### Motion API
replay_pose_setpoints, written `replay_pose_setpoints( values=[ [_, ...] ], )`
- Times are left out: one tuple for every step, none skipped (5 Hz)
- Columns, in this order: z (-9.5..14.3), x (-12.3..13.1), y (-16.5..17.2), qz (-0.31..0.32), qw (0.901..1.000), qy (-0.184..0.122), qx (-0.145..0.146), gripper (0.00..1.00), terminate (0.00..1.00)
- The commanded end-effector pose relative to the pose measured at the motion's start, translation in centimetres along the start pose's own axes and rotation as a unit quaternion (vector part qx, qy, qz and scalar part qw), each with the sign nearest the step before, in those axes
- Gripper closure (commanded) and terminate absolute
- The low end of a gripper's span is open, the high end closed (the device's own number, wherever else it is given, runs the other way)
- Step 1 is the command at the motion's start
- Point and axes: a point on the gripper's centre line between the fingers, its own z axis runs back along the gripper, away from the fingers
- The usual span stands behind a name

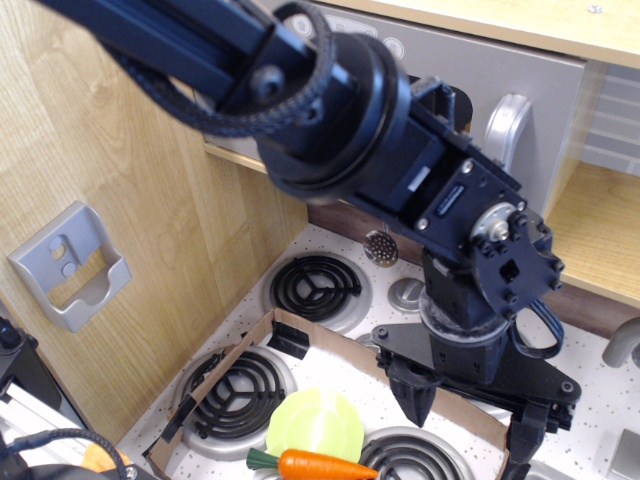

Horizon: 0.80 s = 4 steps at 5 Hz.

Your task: Open microwave

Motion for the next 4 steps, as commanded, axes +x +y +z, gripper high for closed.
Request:
replay_pose_setpoints(
  values=[
    [0.0,0.0,0.0,0.000,1.0000,0.000,0.000,0.00,0.00],
    [0.9,1.4,0.5,0.004,1.0000,-0.003,0.003,0.00,0.00],
    [1.9,2.6,1.7,0.000,0.9998,-0.012,0.016,0.00,0.00],
    [3.1,4.3,3.4,-0.009,0.9993,-0.019,0.032,0.00,0.00]
  ],
)
